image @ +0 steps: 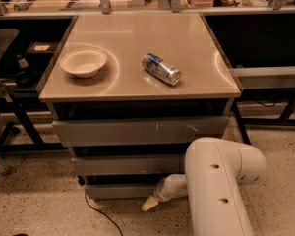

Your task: Open bottom drawer

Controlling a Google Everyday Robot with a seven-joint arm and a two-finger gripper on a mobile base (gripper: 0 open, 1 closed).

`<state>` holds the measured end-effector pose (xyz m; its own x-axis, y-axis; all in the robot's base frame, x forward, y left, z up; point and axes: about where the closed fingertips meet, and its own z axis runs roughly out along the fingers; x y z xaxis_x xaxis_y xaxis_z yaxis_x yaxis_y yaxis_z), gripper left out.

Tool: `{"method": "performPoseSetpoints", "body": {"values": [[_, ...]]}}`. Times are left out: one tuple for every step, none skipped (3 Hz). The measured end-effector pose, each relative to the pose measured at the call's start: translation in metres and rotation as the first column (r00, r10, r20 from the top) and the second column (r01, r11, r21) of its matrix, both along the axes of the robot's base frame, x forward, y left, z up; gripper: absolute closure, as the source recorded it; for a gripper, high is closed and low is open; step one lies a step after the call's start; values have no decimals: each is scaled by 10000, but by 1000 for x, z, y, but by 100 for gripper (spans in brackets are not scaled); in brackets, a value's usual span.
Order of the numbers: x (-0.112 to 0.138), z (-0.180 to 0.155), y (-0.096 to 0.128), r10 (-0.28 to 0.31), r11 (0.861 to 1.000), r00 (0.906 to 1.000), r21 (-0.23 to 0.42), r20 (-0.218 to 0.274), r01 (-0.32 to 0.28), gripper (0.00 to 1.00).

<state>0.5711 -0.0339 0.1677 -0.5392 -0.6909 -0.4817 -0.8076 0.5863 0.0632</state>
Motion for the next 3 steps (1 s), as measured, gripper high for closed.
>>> {"method": "performPoseSetpoints", "body": {"values": [[-26, 26, -21, -370, 9993, 9977, 51, -559, 373, 0], [-61, 64, -42, -843, 9961, 9910, 180, -1040, 866, 0], [-92, 95, -58, -1279, 9916, 9840, 41, -1243, 1294, 0]]}}
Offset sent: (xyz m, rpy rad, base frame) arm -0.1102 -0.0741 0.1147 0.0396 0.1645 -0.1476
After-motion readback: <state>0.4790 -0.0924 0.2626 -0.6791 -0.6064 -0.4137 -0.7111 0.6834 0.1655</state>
